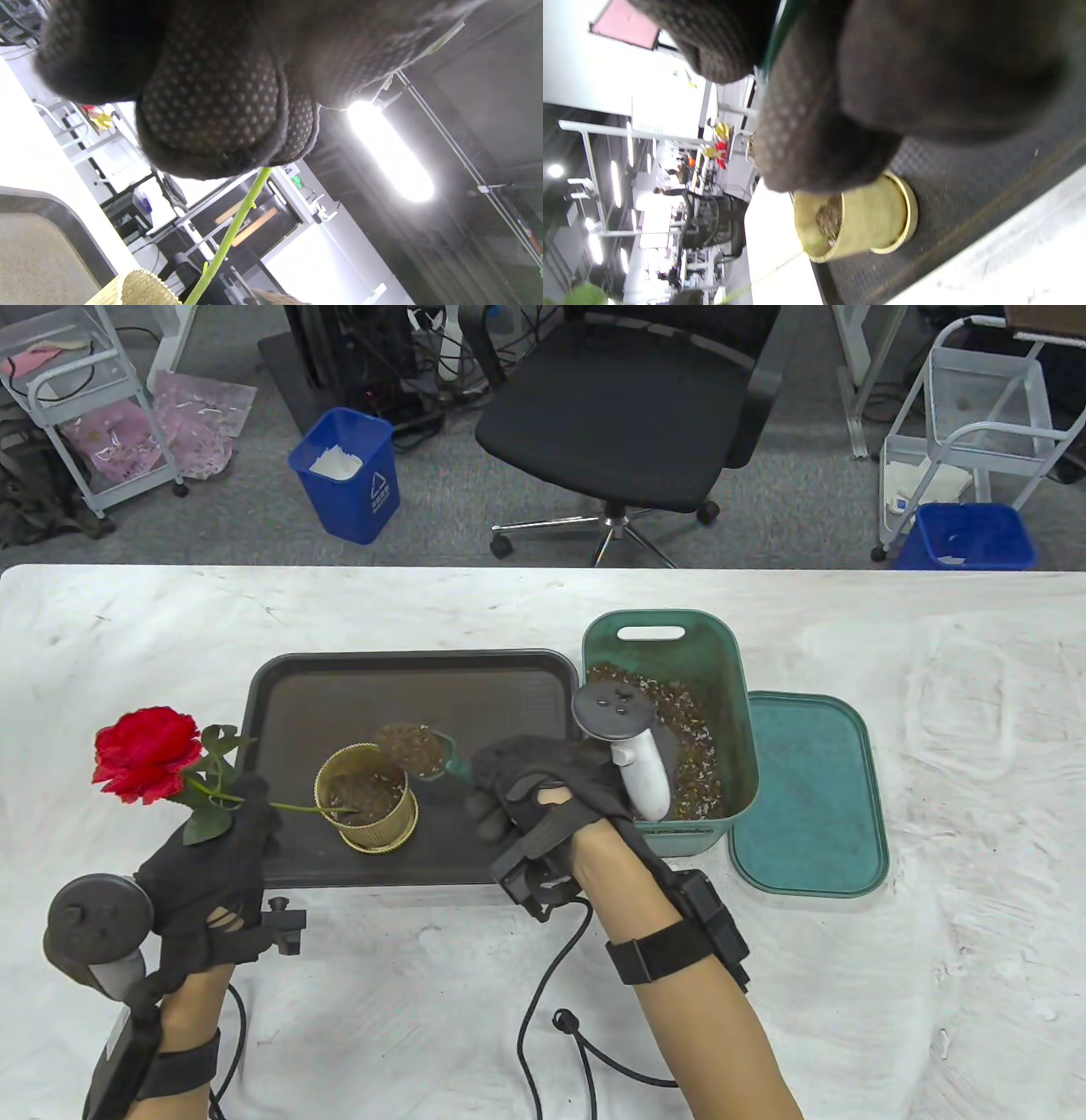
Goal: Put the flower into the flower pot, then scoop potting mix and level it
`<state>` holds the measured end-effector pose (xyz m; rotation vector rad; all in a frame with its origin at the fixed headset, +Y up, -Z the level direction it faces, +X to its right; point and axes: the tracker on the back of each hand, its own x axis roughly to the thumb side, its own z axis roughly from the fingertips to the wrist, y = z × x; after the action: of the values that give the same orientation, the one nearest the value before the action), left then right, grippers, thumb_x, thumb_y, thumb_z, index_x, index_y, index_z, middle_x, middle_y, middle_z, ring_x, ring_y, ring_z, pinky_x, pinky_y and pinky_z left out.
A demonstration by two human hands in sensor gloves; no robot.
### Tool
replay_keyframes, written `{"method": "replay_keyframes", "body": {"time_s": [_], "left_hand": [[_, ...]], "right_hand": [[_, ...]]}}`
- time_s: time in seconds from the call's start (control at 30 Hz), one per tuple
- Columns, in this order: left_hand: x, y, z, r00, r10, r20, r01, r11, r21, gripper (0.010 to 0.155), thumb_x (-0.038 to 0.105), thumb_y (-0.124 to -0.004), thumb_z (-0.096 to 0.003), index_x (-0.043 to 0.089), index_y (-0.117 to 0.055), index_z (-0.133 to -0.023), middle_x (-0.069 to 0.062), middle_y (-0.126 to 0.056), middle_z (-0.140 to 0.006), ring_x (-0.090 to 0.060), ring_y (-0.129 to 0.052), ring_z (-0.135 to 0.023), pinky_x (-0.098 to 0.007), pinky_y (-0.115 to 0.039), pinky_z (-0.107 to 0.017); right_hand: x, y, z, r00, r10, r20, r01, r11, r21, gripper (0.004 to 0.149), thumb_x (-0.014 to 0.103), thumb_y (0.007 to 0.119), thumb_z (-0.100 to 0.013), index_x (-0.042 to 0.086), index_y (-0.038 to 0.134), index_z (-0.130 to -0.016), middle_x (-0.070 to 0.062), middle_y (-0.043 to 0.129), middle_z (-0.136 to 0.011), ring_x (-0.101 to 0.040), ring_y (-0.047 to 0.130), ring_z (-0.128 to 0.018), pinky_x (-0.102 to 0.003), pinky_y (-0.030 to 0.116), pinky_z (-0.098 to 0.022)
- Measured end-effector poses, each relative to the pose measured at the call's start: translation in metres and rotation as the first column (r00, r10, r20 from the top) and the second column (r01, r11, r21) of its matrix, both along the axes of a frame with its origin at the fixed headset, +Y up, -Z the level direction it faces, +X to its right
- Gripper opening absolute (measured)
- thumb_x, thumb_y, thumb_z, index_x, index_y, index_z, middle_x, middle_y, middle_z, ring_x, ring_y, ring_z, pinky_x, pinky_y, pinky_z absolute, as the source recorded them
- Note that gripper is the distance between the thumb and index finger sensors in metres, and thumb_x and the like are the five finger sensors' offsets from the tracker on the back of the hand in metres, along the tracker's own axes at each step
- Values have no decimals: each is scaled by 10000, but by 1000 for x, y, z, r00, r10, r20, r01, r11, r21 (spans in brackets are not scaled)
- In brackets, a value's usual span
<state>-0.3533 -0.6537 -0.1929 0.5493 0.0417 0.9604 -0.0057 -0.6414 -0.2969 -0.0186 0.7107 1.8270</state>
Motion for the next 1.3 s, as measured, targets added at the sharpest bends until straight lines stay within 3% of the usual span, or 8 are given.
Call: {"method": "replay_keyframes", "body": {"time_s": [0.23, 0.43, 0.73, 0.93, 0.97, 1.07, 1.17, 1.3], "left_hand": [[0, 0, 0, 1000, 2, 0, -2, 1000, 0, 420, 445, -883, -426, 209, -942, -768, 27, -1070, -563, -139, -1135, -228, -321, -963, -246], [1, -1, 0, 1000, -1, 5, 1, 1000, 3, 420, 447, -883, -426, 210, -942, -768, 29, -1070, -563, -138, -1135, -229, -320, -963, -245], [1, -1, 1, 1000, -3, 4, 3, 1000, 3, 420, 446, -884, -425, 209, -943, -767, 27, -1070, -562, -138, -1135, -228, -320, -963, -245], [1, -1, 1, 1000, -3, 6, 3, 1000, 2, 422, 447, -884, -425, 209, -943, -768, 29, -1070, -563, -138, -1135, -228, -320, -963, -247], [0, -1, 1, 1000, -2, 4, 2, 1000, 1, 421, 446, -884, -425, 210, -944, -767, 28, -1070, -562, -138, -1135, -227, -320, -963, -245], [-1, -1, 0, 1000, 1, 0, -1, 1000, -1, 421, 446, -884, -424, 210, -943, -768, 28, -1070, -563, -139, -1135, -228, -321, -963, -245], [-2, -1, 0, 1000, 6, 0, -6, 1000, -3, 421, 445, -884, -425, 209, -944, -767, 28, -1070, -563, -138, -1135, -228, -321, -963, -245], [-1, -1, 0, 1000, 7, 7, -7, 1000, -3, 421, 445, -884, -425, 208, -943, -768, 28, -1070, -563, -138, -1135, -228, -321, -963, -245]], "right_hand": [[-43, -24, -7, 990, 124, -61, -125, 992, -10, 535, 328, 759, -429, 0, 751, -852, -150, 1008, -554, -239, 1081, -180, -328, 959, -45], [-61, -15, -13, 955, 287, -75, -281, 957, 77, 520, 337, 784, -429, 9, 787, -832, -149, 1024, -513, -230, 1067, -130, -327, 939, -9], [-87, 10, -7, 813, 574, -99, -516, 788, 335, 510, 333, 800, -419, 34, 803, -832, -141, 1028, -513, -238, 1057, -132, -337, 928, -14], [-104, 26, 16, 693, 720, -29, -607, 605, 516, 539, 318, 838, -394, 45, 781, -855, -136, 1016, -561, -254, 1061, -189, -354, 936, -63], [-108, 30, 21, 656, 755, 0, -628, 546, 555, 538, 319, 839, -394, 49, 781, -856, -134, 1016, -563, -256, 1062, -194, -356, 937, -68], [-111, 36, 29, 608, 793, 41, -649, 466, 602, 537, 320, 840, -393, 54, 783, -856, -133, 1016, -566, -258, 1063, -200, -359, 938, -74], [-108, 42, 35, 582, 808, 94, -667, 408, 623, 535, 321, 838, -394, 55, 784, -855, -133, 1016, -566, -259, 1063, -203, -362, 938, -76], [-91, 53, 40, 599, 787, 148, -676, 397, 621, 534, 324, 833, -394, 57, 785, -854, -130, 1016, -566, -258, 1064, -204, -362, 939, -77]]}}
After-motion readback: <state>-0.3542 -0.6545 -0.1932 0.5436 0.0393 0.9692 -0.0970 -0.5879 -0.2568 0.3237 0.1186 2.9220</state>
